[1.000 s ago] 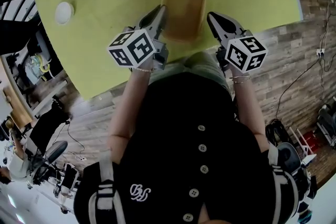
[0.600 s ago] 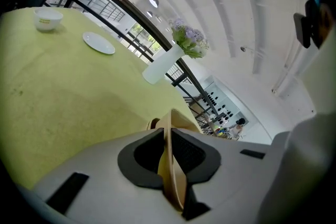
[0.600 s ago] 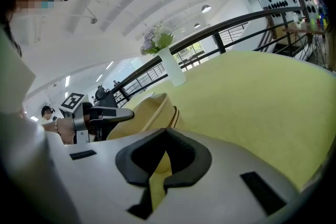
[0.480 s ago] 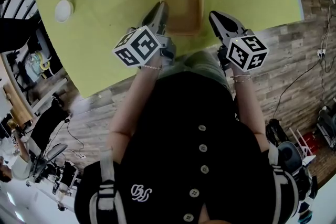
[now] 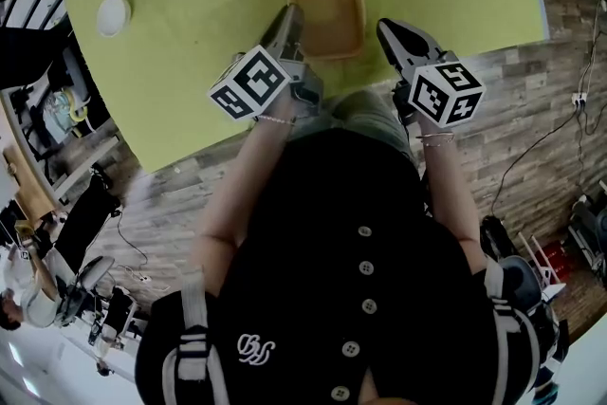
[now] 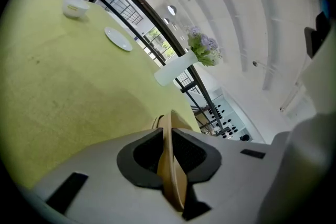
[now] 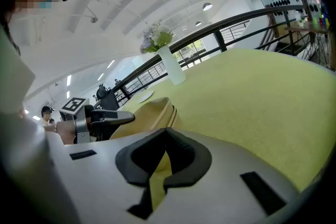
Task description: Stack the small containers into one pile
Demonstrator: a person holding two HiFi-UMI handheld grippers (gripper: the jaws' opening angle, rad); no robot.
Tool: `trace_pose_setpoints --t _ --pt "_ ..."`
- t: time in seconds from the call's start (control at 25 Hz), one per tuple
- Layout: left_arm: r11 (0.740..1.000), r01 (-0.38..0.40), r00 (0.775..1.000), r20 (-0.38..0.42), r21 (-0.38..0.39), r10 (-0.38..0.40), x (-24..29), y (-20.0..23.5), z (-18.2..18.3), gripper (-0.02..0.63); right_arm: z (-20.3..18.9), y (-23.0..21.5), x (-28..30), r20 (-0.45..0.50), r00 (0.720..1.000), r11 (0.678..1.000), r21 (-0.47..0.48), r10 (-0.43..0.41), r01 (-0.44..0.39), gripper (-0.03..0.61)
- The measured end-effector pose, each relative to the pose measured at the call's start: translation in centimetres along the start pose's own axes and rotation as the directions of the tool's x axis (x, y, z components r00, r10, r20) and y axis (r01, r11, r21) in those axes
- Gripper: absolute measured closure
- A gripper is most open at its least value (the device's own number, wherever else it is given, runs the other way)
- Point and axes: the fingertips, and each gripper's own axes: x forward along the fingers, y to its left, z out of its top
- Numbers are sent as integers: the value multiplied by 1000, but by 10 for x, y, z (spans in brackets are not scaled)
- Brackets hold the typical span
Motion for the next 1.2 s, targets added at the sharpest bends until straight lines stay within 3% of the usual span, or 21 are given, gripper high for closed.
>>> trace_pose_setpoints --t 0.16,0.4,0.56,0.68,0.92,1.2 --pt "999 34 999 2 38 -34 0 -7 4 556 1 0 2 -2 1000 1000 2 8 -8 566" --pt "999 40 999 -19 13 -40 1 -6 -3 511 3 1 -1 -2 1000 1000 -3 19 -19 565" --pt "994 32 998 -64 104 -25 2 -4 -7 502 1 2 -1 -5 1000 1000 -5 20 -20 566" --pt "986 59 994 -99 159 -44 3 -11 -10 453 3 3 -1 -4 1000 1000 -8 20 -20 566" --pt "978 80 990 -127 194 -56 -2 -15 -14 405 5 7 -3 1 1000 1000 -15 22 -22 566" --pt "971 107 988 -129 212 -80 -11 -13 -2 403 16 26 9 18 996 996 -30 82 -81 566"
